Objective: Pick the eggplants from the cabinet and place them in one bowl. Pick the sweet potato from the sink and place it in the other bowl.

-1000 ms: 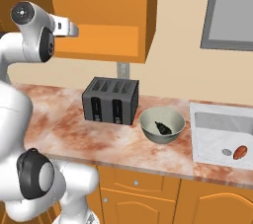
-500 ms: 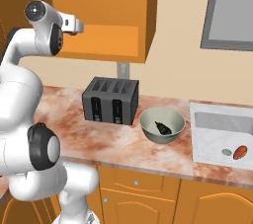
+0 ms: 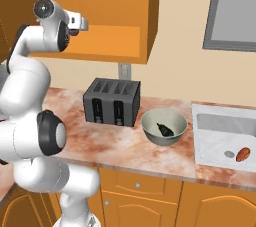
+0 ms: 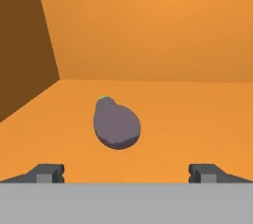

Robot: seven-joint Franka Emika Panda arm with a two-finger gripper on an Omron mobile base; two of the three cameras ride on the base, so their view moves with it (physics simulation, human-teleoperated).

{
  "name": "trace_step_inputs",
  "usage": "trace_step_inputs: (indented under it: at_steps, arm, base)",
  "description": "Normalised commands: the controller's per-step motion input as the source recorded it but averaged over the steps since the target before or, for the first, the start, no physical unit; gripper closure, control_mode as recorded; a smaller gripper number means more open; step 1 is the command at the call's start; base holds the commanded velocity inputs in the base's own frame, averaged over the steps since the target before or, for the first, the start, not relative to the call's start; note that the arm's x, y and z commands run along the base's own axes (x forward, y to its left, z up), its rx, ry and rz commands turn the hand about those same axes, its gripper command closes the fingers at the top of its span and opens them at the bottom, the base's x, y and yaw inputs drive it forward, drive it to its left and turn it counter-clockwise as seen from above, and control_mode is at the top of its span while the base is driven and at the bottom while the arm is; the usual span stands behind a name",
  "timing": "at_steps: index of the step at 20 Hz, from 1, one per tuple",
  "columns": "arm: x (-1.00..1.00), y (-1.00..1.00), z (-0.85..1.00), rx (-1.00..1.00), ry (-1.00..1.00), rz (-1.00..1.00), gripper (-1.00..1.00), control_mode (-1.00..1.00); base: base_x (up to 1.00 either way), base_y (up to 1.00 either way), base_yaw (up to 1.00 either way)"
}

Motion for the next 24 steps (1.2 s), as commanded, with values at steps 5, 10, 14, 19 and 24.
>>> trace_step_inputs:
  at_steps: [5,10,14,19,24]
  arm:
    - [0.42,0.11,-0.10,0.00,0.00,0.00,-1.00,-1.00]
    - [0.39,0.13,-0.10,0.00,0.00,0.00,-1.00,-1.00]
    - [0.38,0.17,-0.11,0.00,0.00,0.00,-1.00,-1.00]
    - [0.35,0.16,-0.12,0.01,0.01,0.00,-1.00,-1.00]
    - [0.31,0.15,-0.18,0.01,0.02,0.00,-1.00,-1.00]
  base:
    - [0.00,0.00,0.00]
    - [0.00,0.00,0.00]
    - [0.00,0.00,0.00]
    - [0.00,0.00,0.00]
    - [0.00,0.00,0.00]
